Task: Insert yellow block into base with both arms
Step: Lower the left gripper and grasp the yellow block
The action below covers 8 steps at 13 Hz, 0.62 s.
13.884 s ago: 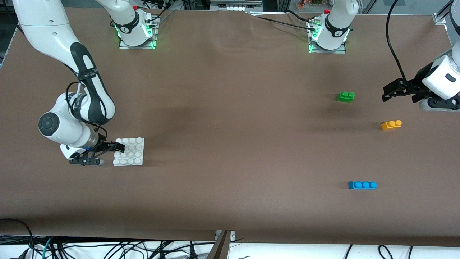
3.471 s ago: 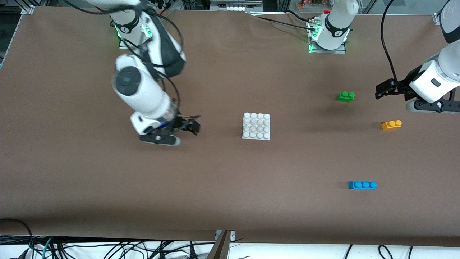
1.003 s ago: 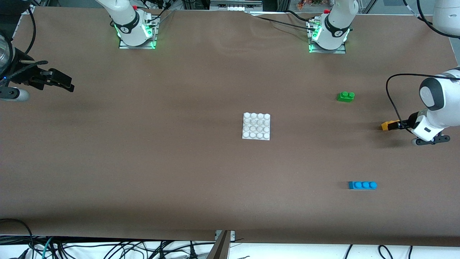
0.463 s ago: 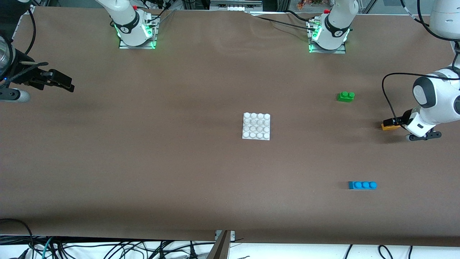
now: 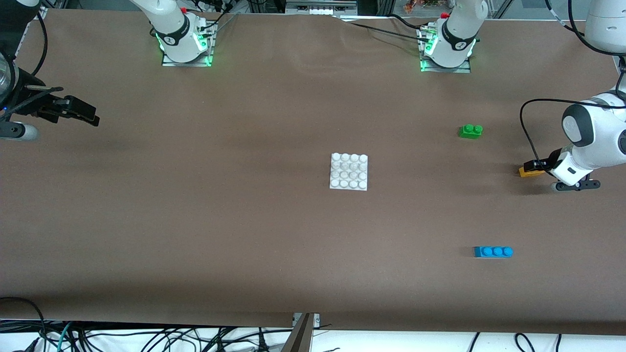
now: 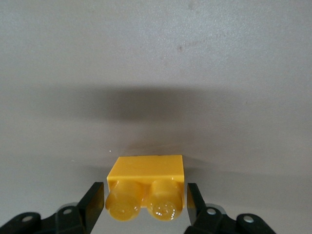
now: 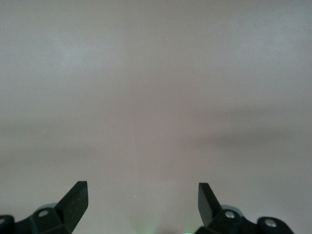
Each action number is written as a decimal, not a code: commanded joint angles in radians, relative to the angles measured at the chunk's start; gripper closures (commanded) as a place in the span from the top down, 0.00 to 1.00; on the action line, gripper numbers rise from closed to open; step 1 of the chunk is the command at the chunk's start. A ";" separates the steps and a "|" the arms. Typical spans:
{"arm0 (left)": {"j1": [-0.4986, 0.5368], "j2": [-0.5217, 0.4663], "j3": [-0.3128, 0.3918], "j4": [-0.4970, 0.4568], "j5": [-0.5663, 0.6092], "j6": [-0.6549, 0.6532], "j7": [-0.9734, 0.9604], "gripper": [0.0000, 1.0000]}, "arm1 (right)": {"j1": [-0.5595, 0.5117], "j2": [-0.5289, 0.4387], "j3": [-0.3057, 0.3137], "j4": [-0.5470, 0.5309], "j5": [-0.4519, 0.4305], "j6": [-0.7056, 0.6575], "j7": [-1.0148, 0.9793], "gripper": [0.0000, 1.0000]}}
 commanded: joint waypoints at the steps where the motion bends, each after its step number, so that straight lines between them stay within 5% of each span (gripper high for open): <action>1: 0.004 -0.016 0.003 -0.003 -0.022 0.004 0.039 0.76 | -0.011 0.013 0.004 0.026 -0.010 -0.024 0.000 1.00; 8: 0.004 -0.019 0.003 -0.003 -0.025 0.002 0.039 0.64 | -0.011 0.013 0.004 0.026 -0.010 -0.024 0.002 1.00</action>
